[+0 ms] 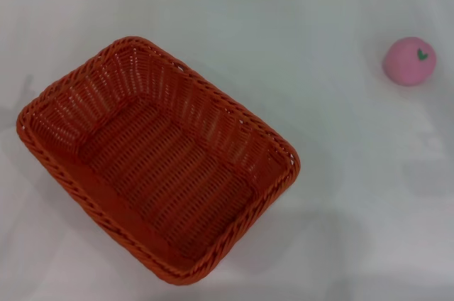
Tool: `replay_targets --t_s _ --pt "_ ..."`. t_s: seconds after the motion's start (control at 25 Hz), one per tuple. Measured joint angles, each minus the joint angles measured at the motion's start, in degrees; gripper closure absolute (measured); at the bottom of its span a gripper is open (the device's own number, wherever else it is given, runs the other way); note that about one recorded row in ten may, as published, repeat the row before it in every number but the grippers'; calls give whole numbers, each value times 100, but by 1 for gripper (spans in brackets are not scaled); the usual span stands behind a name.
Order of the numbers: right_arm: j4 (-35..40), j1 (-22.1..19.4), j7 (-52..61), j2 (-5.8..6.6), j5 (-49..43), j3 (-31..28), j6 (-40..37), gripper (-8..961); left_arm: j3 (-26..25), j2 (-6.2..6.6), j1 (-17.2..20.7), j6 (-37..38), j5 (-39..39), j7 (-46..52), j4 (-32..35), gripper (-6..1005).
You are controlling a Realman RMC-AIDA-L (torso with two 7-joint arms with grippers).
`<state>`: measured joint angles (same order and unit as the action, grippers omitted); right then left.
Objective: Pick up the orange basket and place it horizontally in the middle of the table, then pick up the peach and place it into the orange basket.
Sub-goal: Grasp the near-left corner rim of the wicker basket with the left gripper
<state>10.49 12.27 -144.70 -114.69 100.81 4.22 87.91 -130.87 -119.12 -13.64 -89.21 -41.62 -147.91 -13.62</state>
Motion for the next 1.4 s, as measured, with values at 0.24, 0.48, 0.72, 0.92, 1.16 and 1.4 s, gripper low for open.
replay_targets --t_s 0.24,0.48,0.72,0.92,1.16,1.4 --pt "-4 12 -3 0 0 1 -2 80 0 3 10 0 4 0 0 149" --pt "-12 17 -5 -4 0 9 -2 80 0 3 8 0 6 0 0 149" --pt "-14 24 -1 -9 0 9 -2 79 0 22 -11 136 5 228 -22 150" --pt "-14 37 -21 -9 0 9 -11 79 -3 60 -2 692 -271 1081 -484 150" --pt "13 62 -22 -9 0 9 -51 81 -59 113 68 1779 -1673 2845 -1816 150" --pt "2 77 -22 -9 0 9 -54 82 -70 179 6 2528 -3959 5246 -3437 150"
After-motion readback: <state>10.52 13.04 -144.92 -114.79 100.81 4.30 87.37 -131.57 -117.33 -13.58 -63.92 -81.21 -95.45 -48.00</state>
